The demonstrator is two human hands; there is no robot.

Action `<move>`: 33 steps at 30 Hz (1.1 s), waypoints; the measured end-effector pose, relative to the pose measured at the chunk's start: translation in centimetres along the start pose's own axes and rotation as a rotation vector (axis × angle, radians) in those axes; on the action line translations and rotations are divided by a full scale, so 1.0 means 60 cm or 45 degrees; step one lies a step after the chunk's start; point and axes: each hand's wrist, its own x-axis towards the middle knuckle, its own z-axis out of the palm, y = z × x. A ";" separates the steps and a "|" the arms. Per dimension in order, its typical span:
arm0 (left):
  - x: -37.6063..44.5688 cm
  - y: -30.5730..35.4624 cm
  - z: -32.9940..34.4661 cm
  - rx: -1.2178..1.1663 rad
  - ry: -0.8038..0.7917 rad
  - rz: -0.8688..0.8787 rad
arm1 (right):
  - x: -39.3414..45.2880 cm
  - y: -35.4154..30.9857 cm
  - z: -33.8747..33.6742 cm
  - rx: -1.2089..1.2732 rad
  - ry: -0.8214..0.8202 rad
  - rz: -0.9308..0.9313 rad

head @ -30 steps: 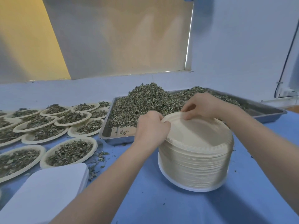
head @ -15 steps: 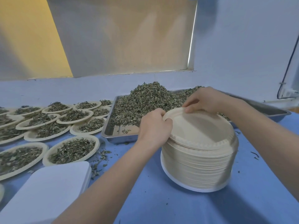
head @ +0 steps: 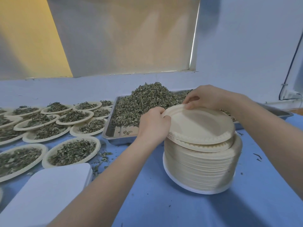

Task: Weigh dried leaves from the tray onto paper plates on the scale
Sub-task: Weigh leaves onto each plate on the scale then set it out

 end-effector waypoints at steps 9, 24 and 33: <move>0.004 -0.006 -0.034 0.021 0.076 0.019 | 0.010 -0.042 -0.007 0.103 0.148 -0.048; -0.035 -0.131 -0.220 -0.209 0.275 -0.336 | 0.088 -0.269 0.081 0.141 -0.044 -0.257; -0.095 -0.220 -0.331 -0.054 0.314 -0.421 | 0.090 -0.413 0.148 0.030 -0.247 -0.379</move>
